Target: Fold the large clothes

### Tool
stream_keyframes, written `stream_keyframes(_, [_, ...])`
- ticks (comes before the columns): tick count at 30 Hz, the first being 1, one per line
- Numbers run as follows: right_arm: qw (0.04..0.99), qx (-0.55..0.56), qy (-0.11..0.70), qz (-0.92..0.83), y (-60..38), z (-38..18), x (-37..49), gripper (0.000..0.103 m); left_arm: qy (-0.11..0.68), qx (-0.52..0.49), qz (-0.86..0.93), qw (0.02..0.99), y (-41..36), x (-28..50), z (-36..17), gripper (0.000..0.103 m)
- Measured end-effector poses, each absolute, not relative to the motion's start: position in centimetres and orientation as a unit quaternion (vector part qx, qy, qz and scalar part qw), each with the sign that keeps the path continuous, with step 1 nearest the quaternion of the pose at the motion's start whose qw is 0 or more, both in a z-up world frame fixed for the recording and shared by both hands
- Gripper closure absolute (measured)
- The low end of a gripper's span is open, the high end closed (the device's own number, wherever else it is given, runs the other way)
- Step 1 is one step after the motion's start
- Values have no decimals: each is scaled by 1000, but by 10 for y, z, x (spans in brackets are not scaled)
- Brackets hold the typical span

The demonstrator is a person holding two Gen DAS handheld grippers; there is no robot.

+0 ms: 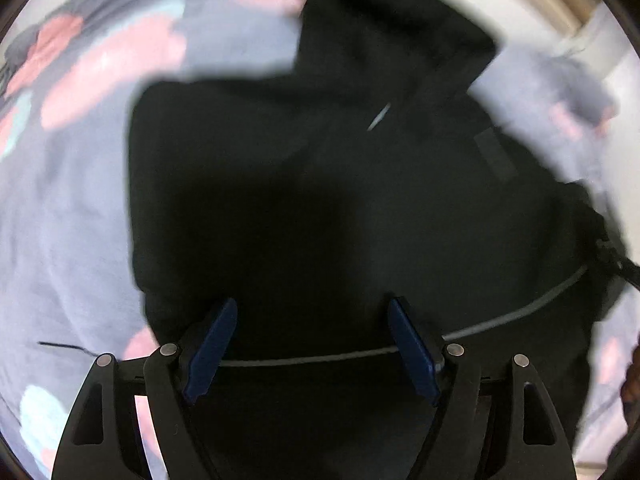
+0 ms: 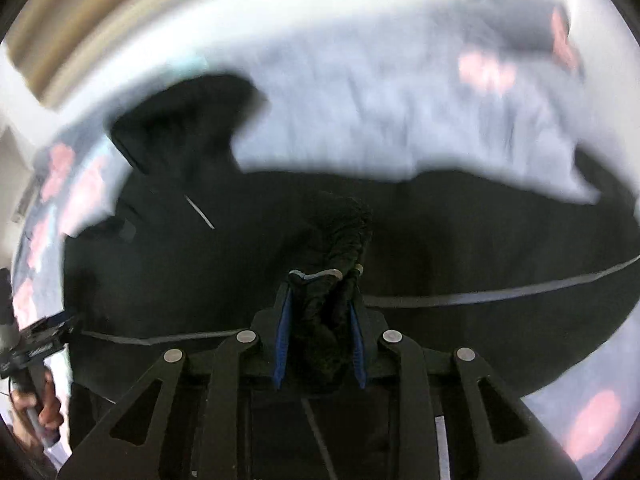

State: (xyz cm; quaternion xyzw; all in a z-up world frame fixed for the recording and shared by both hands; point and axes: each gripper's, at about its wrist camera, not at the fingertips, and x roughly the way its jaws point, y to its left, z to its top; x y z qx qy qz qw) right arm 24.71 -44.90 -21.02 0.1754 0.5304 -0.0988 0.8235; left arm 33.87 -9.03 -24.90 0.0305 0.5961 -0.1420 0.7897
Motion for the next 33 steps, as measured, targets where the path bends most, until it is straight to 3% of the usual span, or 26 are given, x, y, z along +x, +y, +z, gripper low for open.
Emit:
stream_keyframes(4, [789, 232, 563, -76, -465, -277, 239, 69, 589, 34, -129, 797, -91, 344, -255, 23])
stream_keyframes(8, [778, 277, 561, -55, -483, -280, 234, 64, 594, 49, -126, 793, -93, 344, -245, 22])
stream_keyframes(10, [777, 274, 565, -57, -485, -267, 231, 53, 579, 39, -140, 802, -91, 337, -221, 23])
stream_keyframes(12, [792, 267, 546, -58, -485, -240, 222, 50, 557, 16, -161, 814, -90, 330, -197, 23])
stream_keyframes(13, [803, 264, 531, -57, -483, -225, 219, 39, 549, 8, -168, 819, -91, 328, -188, 23])
stream_keyframes(15, [825, 248, 503, -63, -476, -202, 216, 28, 542, 7, -169, 823, -94, 330, -181, 22])
stream_keyframes(20, [836, 161, 520, -74, -440, -208, 252, 30, 592, 8, -138, 794, -103, 348, -228, 23])
stream_keyframes(22, [824, 154, 541, -74, -434, -226, 261, 49, 605, 28, -120, 786, -110, 348, -251, 22])
stream_keyframes(26, [800, 104, 583, -95, -423, -275, 268, 50, 596, 57, -106, 794, -116, 346, -258, 17])
stream_keyframes(33, [807, 154, 568, -57, -447, -252, 252, 49, 596, 56, -121, 791, -117, 321, -231, 17])
